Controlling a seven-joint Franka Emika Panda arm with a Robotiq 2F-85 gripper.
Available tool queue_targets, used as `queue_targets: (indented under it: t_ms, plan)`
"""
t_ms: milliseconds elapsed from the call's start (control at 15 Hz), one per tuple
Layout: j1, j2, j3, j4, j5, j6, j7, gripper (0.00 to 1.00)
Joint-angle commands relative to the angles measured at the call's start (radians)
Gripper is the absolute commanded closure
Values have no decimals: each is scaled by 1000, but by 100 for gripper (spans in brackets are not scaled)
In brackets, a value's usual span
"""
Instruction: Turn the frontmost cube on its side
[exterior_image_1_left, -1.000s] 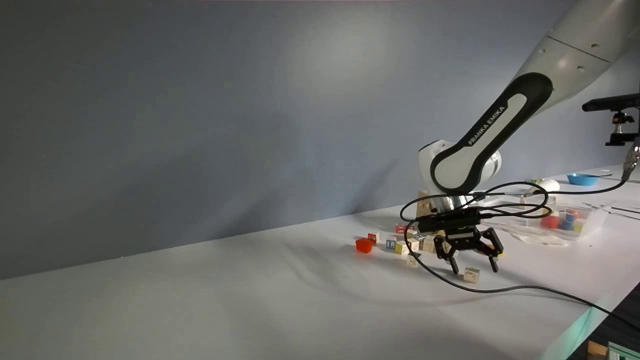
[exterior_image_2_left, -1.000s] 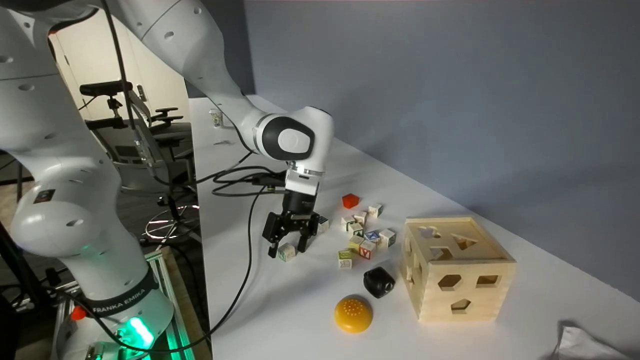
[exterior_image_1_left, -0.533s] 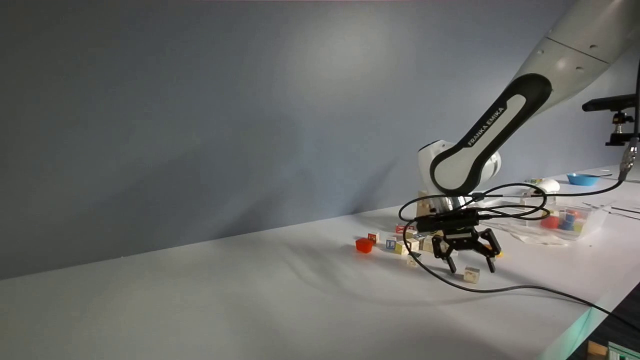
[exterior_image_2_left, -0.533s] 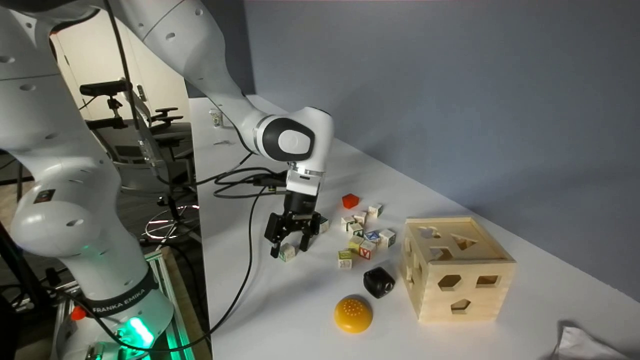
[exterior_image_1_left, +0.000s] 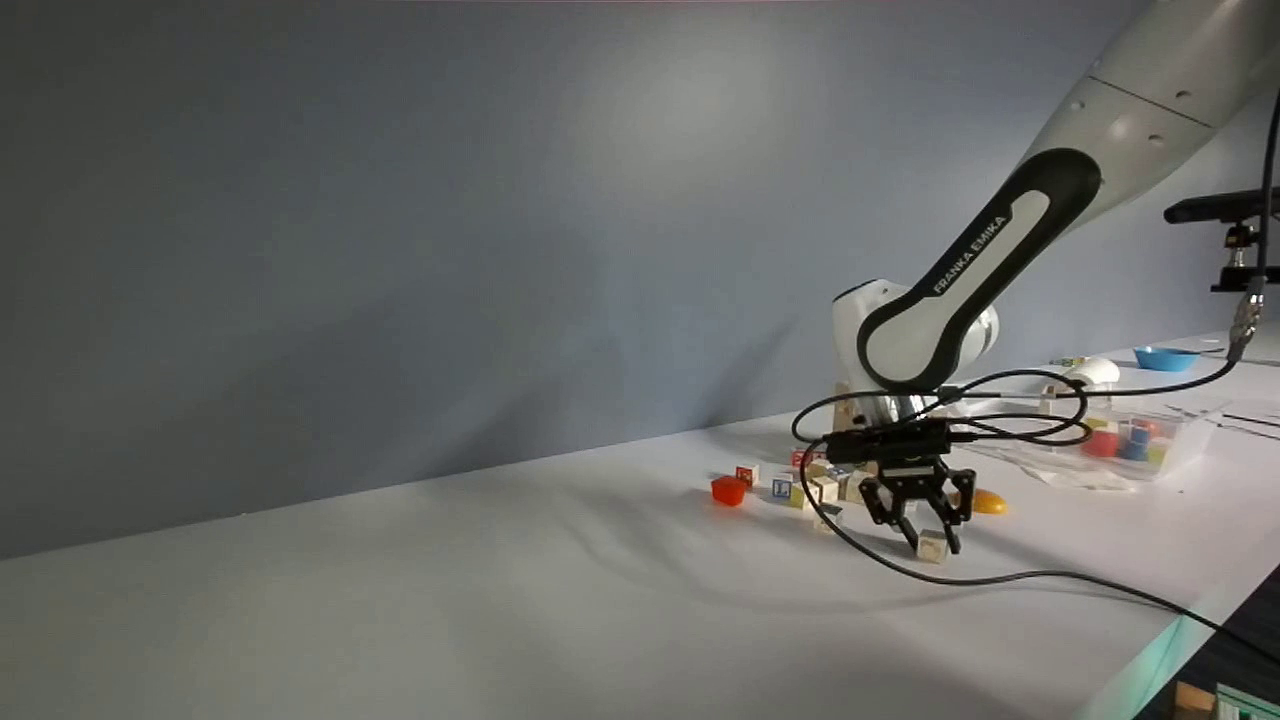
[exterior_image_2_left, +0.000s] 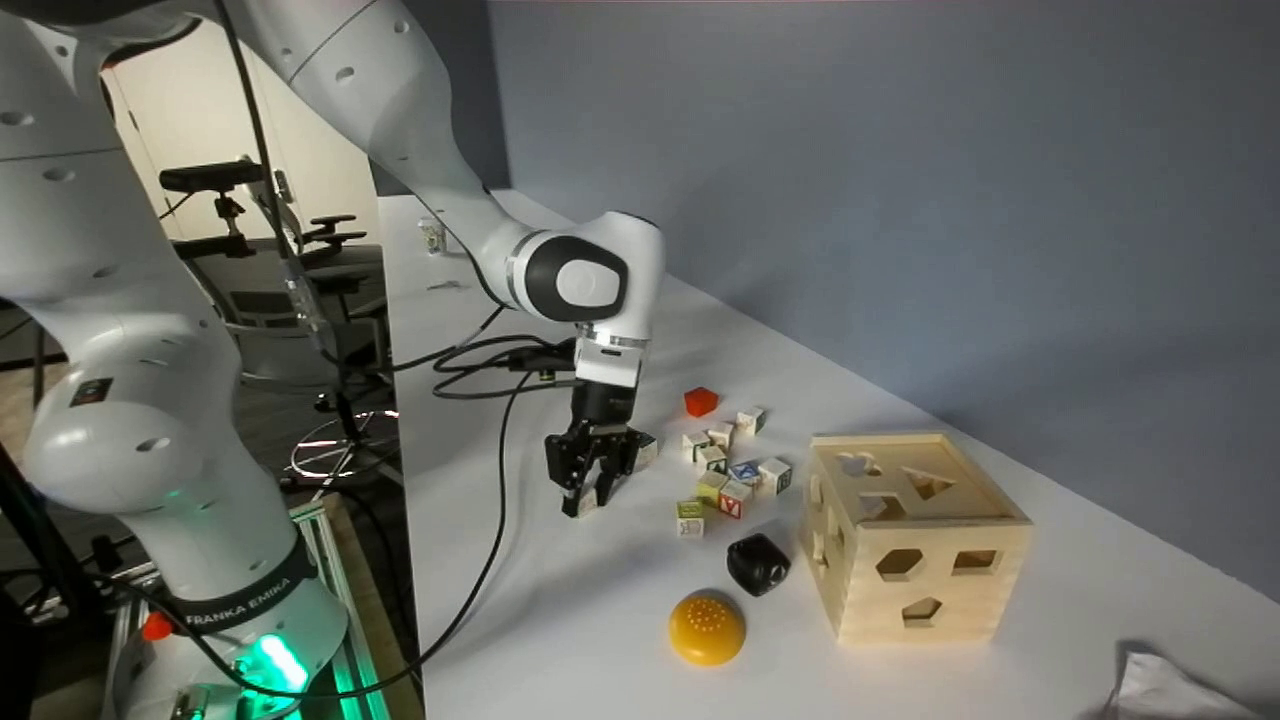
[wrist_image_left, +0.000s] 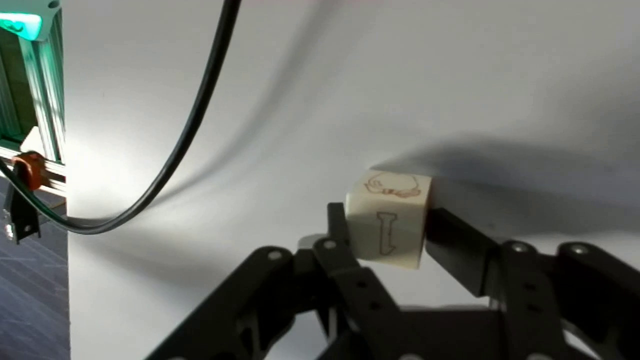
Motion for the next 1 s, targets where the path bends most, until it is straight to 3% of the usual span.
queue_targets:
  t_ms: [0, 67, 267, 533, 800, 933]
  plan:
    - [23, -42, 7, -20, 36, -9, -28, 83]
    - [28, -59, 12, -24, 31, -21, -26, 88]
    - [46, -120, 31, -32, 38, -113, -62, 89]
    - [64, -170, 55, 16, 19, -414, -216, 89]
    - [43, -116, 63, 112, -104, -677, -274, 89]
    - [32, -66, 58, 143, -204, -709, -235, 89]
